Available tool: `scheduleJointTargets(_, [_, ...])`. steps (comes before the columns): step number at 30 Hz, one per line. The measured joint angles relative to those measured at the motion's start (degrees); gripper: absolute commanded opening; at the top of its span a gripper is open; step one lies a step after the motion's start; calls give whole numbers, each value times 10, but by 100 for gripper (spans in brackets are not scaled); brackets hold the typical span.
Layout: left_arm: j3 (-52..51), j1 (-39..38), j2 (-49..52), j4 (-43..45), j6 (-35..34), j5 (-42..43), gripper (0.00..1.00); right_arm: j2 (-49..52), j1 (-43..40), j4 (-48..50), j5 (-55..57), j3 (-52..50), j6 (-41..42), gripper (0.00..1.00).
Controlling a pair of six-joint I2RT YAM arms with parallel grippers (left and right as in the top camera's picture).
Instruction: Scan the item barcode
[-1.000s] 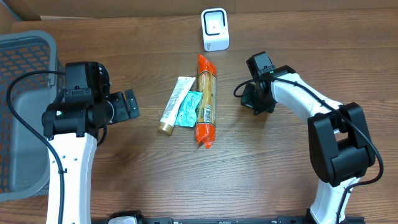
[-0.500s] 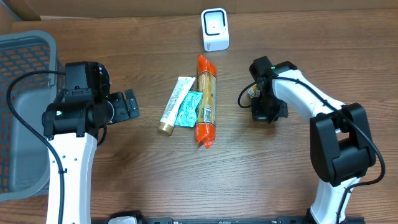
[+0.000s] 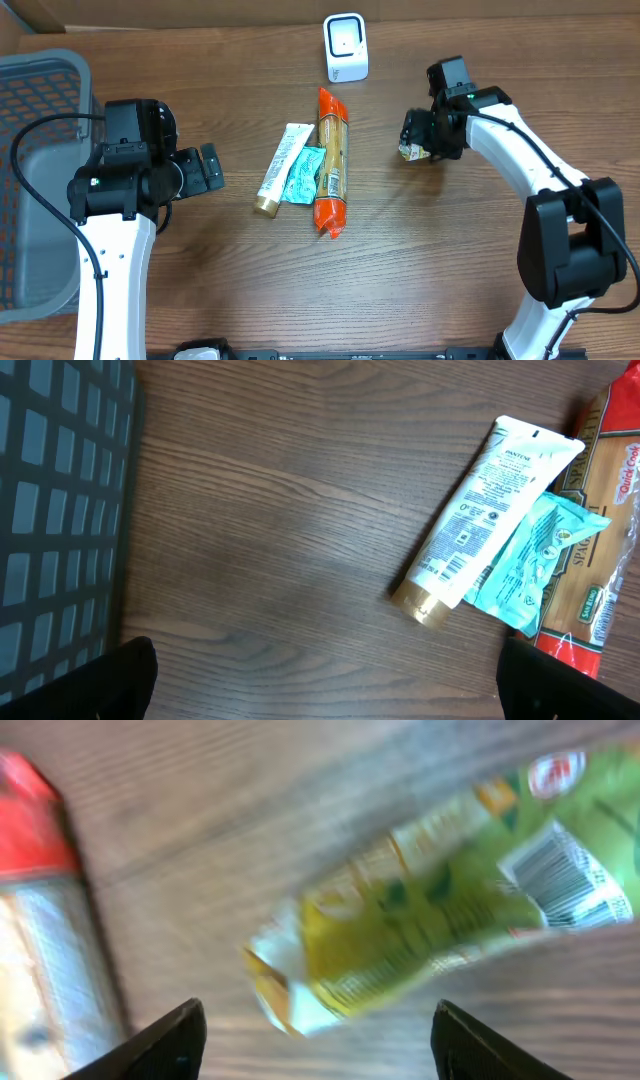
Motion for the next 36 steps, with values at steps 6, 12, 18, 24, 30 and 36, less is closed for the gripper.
scheduleJointTargets(6, [0, 0, 0, 0, 0, 0, 100, 0, 4, 47, 50, -8, 126, 57])
scheduleJointTargets(12, [0, 0, 0, 0, 0, 0, 99, 2, 11, 64, 81, -47, 199, 58])
scheduleJointTargets(18, [0, 0, 0, 0, 0, 0, 100, 10, 11, 76, 80, -52, 207, 24])
scheduleJointTargets(24, [0, 0, 0, 0, 0, 0, 100, 12, 10, 76, 2, -49, 82, 17])
scheduleJointTargets(30, [0, 0, 0, 0, 0, 0, 99, 13, 17, -26, -101, -35, -139, 39])
scheduleJointTargets(36, [0, 0, 0, 0, 0, 0, 100, 16, 30, -99, -99, -30, -263, 66])
